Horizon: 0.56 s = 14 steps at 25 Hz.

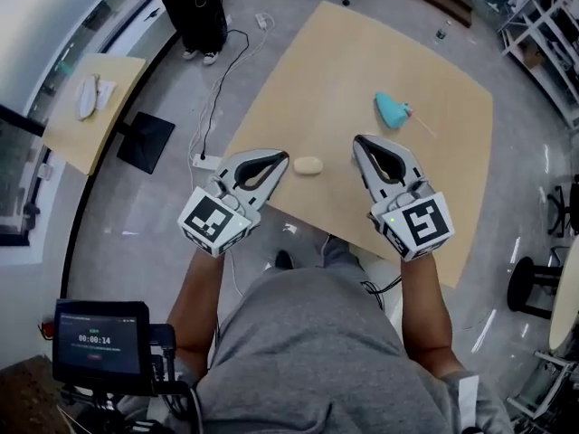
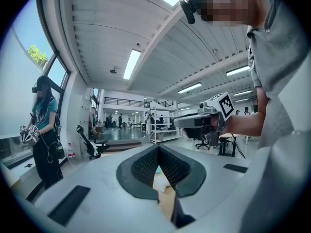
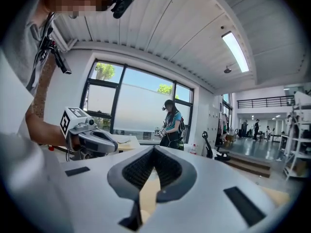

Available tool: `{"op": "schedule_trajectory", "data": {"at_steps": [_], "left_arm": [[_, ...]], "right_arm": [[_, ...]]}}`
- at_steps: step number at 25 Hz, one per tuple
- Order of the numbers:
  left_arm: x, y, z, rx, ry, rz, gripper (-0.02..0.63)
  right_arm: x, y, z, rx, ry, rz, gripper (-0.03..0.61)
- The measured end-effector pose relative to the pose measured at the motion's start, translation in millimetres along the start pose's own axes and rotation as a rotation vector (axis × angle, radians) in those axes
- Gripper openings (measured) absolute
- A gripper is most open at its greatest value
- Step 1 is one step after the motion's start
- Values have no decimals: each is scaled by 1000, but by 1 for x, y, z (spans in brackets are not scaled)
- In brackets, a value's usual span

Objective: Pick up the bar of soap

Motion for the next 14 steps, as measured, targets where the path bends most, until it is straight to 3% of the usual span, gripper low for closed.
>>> {"op": "schedule_trajectory", "data": {"at_steps": [7,14], "left_arm": [[15,-33,-16,-17,5,-18,5],[21,-34,-60,-68,35,-21,5]], "right_arm": [[15,-36,36,-42,-19,-22,6],[13,-88,55,-71,-24,-38,6]]}}
Point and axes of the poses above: the fingertips, and each gripper's own axes: y forward along the fingers, z to its left, x out of its top, the point moved 3 cm from there along -y, backward along the fingers, and after that the axes turned 9 degrees about y, right-handed, at the moved point
